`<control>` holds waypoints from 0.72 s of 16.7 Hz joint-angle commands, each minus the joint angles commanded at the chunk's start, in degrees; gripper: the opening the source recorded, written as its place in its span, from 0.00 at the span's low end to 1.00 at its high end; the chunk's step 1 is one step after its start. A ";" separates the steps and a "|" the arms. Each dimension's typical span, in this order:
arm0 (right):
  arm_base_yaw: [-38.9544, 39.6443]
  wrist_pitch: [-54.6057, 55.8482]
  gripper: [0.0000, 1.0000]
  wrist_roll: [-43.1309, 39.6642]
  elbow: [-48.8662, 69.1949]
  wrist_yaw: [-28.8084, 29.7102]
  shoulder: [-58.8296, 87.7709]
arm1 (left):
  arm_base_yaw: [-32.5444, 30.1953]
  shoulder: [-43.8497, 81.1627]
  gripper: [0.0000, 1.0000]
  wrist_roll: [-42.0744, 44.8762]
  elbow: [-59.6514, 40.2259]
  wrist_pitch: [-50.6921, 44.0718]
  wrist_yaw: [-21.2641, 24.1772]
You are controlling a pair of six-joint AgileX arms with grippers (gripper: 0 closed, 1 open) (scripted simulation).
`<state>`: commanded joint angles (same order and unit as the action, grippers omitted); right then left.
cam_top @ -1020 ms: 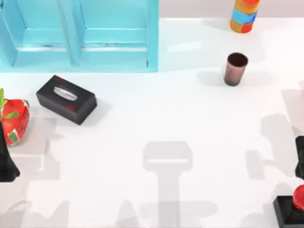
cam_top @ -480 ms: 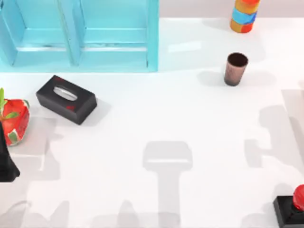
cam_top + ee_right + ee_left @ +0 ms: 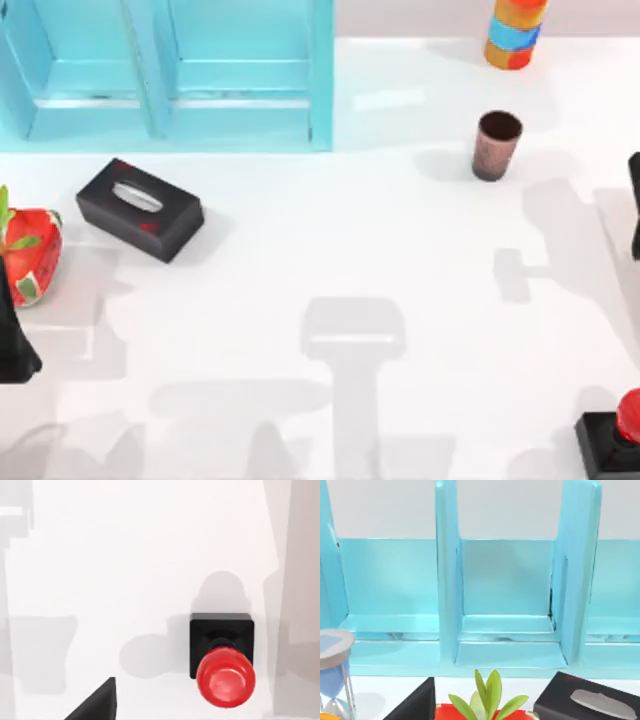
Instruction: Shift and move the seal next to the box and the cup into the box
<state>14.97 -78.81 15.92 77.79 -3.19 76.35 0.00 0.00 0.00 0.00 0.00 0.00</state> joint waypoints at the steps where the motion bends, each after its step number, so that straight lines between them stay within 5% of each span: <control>1: -0.08 -0.44 1.00 -0.05 4.29 0.35 4.26 | 0.00 0.00 1.00 0.00 0.00 0.00 0.00; 12: -1.43 -2.39 1.00 -1.41 60.06 4.68 59.39 | 0.00 0.00 1.00 0.00 0.00 0.00 0.00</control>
<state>13.54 -81.19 14.51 137.84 1.49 135.74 0.00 0.00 0.00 0.00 0.00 0.00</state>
